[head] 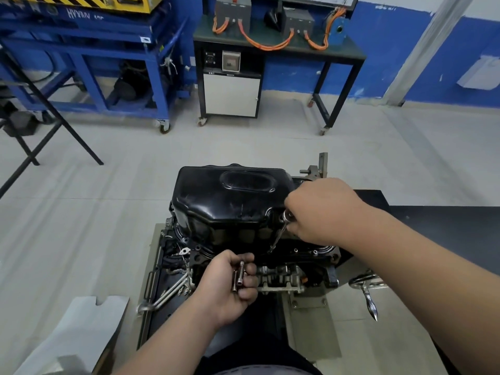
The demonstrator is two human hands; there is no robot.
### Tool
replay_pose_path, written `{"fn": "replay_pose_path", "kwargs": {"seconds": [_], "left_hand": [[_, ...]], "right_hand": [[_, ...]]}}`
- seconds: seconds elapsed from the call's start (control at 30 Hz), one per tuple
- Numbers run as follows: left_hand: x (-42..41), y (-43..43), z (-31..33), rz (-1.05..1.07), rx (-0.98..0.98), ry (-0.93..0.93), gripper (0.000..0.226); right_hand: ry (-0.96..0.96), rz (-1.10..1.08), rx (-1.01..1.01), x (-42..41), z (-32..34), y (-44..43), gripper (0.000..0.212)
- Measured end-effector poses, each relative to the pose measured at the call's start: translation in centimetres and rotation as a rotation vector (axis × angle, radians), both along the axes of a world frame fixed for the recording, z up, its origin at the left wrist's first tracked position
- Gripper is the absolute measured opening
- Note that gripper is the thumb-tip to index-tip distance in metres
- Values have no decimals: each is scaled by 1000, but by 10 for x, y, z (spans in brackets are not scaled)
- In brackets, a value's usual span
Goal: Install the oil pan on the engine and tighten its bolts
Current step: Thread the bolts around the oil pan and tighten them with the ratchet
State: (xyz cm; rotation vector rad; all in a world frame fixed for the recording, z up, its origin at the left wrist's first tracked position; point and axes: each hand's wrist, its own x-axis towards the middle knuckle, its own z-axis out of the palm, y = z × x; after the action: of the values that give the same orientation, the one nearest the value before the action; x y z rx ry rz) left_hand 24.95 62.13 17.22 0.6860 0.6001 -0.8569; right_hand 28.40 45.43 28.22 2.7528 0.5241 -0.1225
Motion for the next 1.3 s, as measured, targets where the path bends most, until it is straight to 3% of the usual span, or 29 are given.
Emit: {"fn": "replay_pose_path", "kwargs": {"seconds": [0.3, 0.6, 0.77, 0.9, 1.0, 1.13, 1.3], "left_hand": [[-2, 2, 5, -84, -16, -47, 18], [-6, 2, 0, -82, 3, 15, 16], [-9, -1, 6, -104, -13, -64, 13], [-9, -3, 16, -94, -71, -174, 9], [-7, -2, 18, -56, -102, -237, 10], [-4, 1, 9, 26, -128, -185, 8], [-1, 5, -5, 150, -42, -110, 15]], "right_hand": [[-35, -202, 84, -6, -12, 2, 41], [-11, -344, 171, -8, -20, 6, 33], [82, -397, 409, -3, -28, 4, 8], [-49, -340, 467, -3, -13, 0, 12], [-137, -336, 644, -12, 17, -7, 12], [-150, -353, 870, -24, 39, -11, 14], [-126, -360, 947, -27, 40, -8, 13]]}}
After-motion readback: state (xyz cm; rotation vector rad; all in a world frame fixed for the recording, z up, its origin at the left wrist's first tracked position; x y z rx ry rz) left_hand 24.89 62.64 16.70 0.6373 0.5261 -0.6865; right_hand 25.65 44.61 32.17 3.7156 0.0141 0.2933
